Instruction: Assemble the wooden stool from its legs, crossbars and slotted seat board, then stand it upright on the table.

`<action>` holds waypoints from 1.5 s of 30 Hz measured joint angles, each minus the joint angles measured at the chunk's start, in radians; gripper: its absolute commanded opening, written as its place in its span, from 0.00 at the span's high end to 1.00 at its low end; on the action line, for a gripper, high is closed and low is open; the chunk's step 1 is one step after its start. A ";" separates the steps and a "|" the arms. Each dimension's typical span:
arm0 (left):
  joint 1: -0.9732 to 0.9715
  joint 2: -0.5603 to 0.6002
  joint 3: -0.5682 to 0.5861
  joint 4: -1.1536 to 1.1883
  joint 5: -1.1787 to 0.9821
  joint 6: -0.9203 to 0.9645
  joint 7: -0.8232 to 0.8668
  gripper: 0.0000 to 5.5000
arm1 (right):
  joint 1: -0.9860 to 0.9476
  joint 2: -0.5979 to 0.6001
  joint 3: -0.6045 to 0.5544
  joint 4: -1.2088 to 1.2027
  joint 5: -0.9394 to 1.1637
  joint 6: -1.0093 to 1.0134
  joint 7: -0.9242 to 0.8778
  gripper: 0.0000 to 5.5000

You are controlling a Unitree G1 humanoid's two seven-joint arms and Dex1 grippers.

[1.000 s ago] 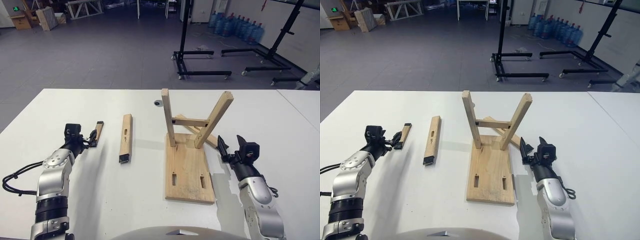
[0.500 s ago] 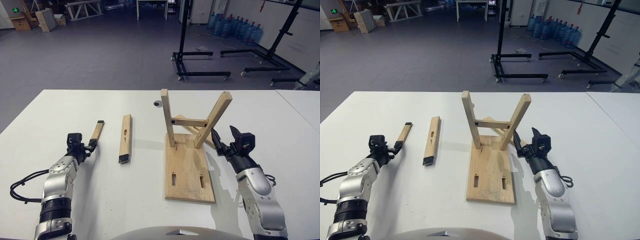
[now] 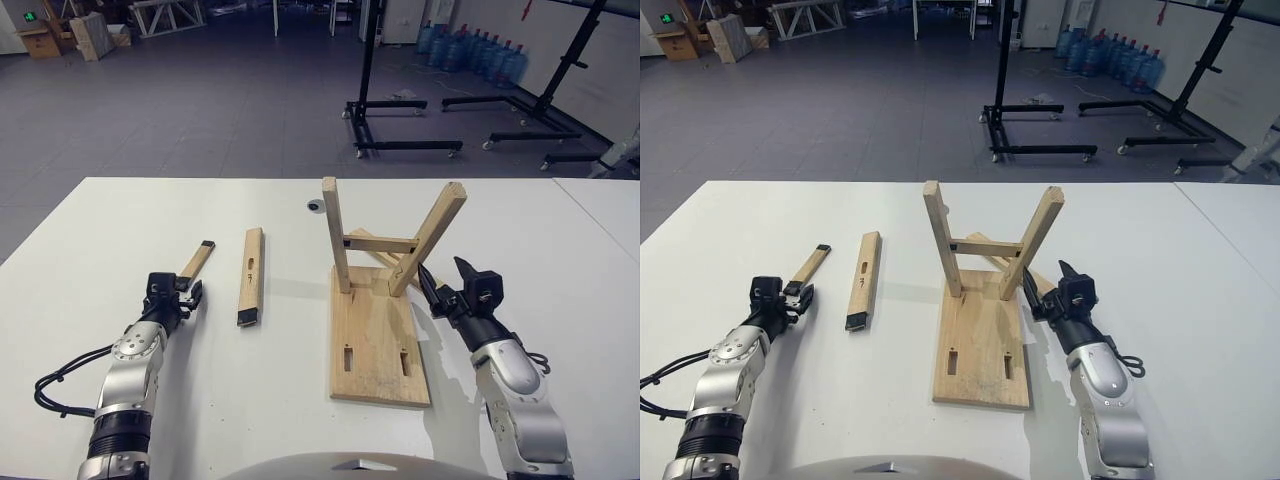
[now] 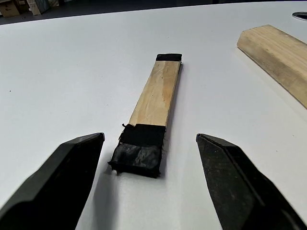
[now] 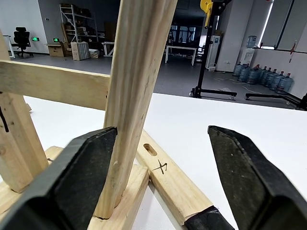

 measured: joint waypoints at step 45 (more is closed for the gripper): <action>0.084 -0.190 -0.202 -0.501 -0.077 -0.333 0.052 0.77 | -0.011 -0.169 -0.112 -0.179 0.773 0.552 0.324 0.36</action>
